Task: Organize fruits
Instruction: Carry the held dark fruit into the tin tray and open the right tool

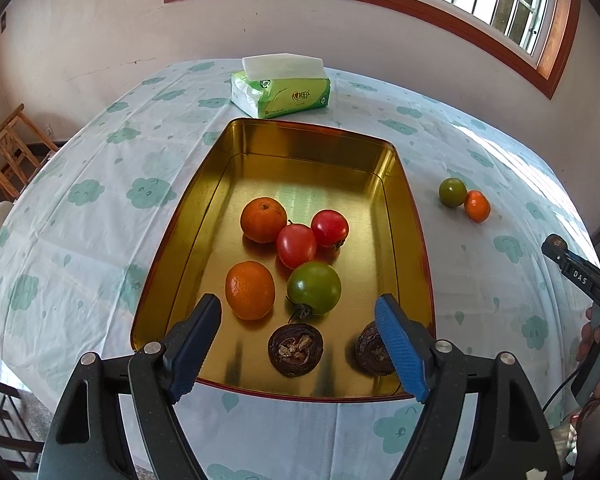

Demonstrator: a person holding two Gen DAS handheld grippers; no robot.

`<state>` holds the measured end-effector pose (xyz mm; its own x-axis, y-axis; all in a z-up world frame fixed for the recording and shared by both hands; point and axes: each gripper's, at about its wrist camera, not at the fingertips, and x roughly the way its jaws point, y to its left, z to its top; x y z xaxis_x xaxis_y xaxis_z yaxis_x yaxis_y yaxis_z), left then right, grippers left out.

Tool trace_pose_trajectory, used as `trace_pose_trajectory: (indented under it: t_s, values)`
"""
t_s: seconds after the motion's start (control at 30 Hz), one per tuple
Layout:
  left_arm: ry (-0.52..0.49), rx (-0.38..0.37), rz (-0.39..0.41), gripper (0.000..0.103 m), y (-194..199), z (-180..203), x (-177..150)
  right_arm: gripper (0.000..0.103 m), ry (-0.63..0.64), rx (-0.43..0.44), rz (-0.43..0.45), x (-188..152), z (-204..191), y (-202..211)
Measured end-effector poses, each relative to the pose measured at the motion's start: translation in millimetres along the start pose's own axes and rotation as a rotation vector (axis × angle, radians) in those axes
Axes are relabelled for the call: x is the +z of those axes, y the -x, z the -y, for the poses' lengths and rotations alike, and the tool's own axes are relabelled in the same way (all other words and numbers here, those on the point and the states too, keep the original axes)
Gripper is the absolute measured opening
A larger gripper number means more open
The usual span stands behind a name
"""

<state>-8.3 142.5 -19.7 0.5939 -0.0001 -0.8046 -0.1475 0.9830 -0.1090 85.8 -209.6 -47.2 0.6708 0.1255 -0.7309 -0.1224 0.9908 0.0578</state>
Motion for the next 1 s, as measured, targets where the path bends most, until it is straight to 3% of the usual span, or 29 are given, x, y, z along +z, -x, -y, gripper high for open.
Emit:
trace_pose_trajectory:
  t_s: [0.17,0.53,1.0]
  values:
    - [0.026,0.03,0.012,0.083,2.6,-9.1,-0.8,0.039,0.048,0.078,0.024,12.3,-34.8,10.1]
    - [0.098,0.069,0.028,0.085,14.7,-37.0,-4.8,0.039,0.237,0.294,0.035,19.6,-152.2,19.7]
    - [0.142,0.167,0.036,0.086,27.8,-63.7,-13.5,0.039,0.394,0.435,0.016,7.6,-247.8,19.9]
